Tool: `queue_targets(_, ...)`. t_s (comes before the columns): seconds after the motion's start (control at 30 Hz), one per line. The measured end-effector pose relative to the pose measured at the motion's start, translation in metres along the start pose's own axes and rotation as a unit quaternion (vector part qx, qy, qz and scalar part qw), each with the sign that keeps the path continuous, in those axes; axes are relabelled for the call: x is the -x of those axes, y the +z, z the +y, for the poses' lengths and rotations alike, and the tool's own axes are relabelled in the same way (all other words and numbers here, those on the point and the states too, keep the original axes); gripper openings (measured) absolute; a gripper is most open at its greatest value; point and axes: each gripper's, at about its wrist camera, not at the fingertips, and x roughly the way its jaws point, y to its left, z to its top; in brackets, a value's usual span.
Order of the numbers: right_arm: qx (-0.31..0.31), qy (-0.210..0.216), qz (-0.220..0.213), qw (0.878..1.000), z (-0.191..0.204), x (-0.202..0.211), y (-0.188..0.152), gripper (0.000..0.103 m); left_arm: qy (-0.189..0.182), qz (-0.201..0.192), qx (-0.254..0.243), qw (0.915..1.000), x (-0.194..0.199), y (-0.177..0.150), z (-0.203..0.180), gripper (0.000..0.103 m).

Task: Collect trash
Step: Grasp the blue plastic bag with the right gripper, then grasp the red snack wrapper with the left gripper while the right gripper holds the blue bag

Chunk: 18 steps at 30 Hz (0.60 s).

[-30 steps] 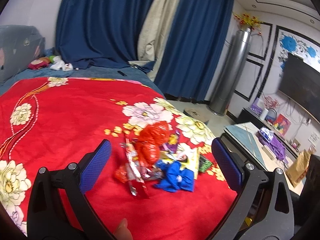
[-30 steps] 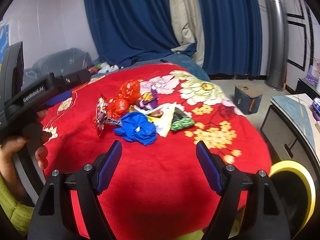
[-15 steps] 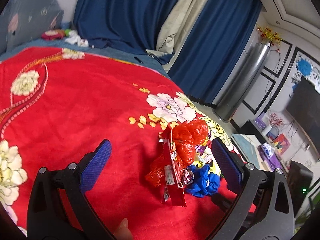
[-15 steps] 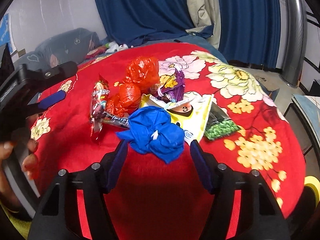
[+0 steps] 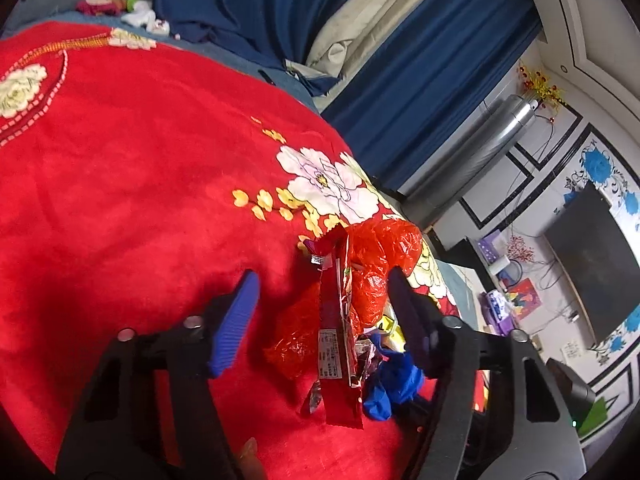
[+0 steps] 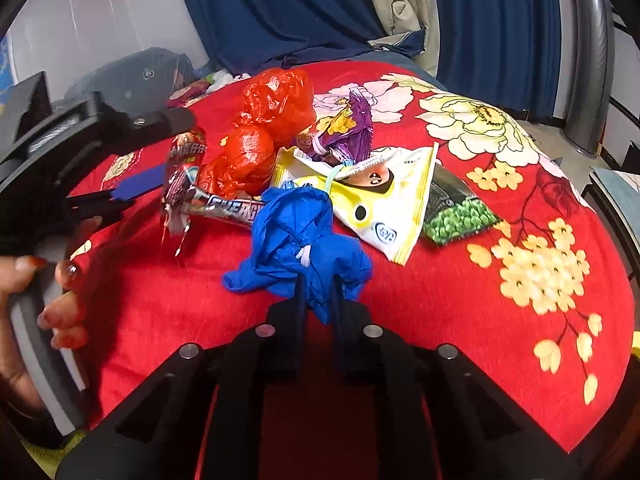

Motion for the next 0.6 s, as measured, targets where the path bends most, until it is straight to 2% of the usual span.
queue_targets(0.07, -0.001, 0.002, -0.003, 1.0, 0.001, 0.004, -0.004, 0.009, -0.006, 0.006, 0.002, 1.0, -0.001, -0.001, 0.001, 0.038)
queue_targets(0.13, -0.004, 0.004, -0.005, 1.0, 0.001, 0.01, -0.008, 0.009, -0.011, 0.011, 0.003, 0.9999, -0.002, -0.002, 0.002, 0.021)
queue_targets(0.23, -0.006, 0.007, -0.008, 1.0, 0.001, 0.018, -0.011, 0.008, -0.019, 0.015, -0.001, 0.9997, 0.002, -0.003, 0.001, 0.01)
queue_targets(0.6, -0.008, 0.02, -0.015, 1.0, 0.002, 0.039, -0.017, 0.008, -0.035, -0.014, -0.029, 0.9989, 0.033, 0.006, -0.016, 0.009)
